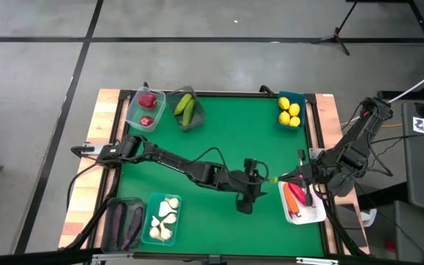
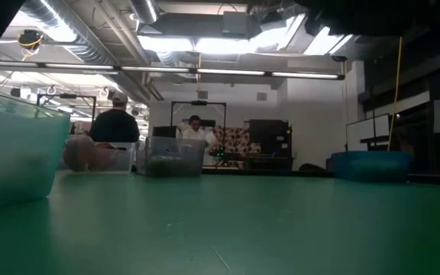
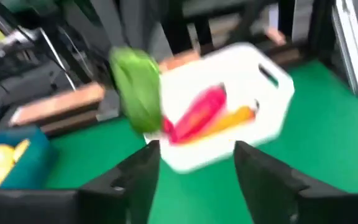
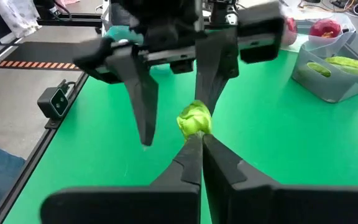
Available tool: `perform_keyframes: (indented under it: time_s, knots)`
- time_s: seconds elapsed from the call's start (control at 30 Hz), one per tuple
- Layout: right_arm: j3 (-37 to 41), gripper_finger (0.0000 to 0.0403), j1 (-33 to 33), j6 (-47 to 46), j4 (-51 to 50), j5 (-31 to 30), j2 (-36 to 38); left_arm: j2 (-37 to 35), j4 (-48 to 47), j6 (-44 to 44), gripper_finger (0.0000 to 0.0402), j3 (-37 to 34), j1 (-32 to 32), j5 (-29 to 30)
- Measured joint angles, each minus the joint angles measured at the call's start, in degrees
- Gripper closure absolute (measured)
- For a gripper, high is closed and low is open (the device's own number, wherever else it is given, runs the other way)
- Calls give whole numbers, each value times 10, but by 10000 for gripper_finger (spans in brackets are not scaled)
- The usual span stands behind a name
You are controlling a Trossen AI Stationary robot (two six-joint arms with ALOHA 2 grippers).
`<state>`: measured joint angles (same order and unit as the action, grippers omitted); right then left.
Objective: Sort produce into baskets
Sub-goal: Put the green chili pepper into the white bin
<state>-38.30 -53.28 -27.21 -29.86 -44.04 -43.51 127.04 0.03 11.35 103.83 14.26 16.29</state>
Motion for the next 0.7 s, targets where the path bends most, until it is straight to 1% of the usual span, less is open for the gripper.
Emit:
perform_keyframes:
  time_s: [0.07,0.13,0.23,0.3,0.43,0.5,0.57,0.7]
  knots:
    - [0,401,0,-14,-7,4,0,0,-41,-1,180,0,0,6]
    - [0,401,0,-45,-29,22,0,0,-84,-11,161,0,1,25]
    - [0,401,0,-135,-93,74,0,0,-129,-29,145,0,-4,55]
    - [0,401,0,-204,-145,116,0,0,-145,-42,142,0,-7,65]
    - [0,401,0,-350,-258,189,0,0,-143,-57,144,0,-10,68]
    - [0,401,0,-405,-294,232,-2,0,-144,-57,146,0,-10,68]
    - [0,401,0,-439,-312,276,-3,0,-144,-58,145,0,-10,68]
    - [0,396,0,-462,-309,335,-3,0,-143,-74,144,0,-10,68]
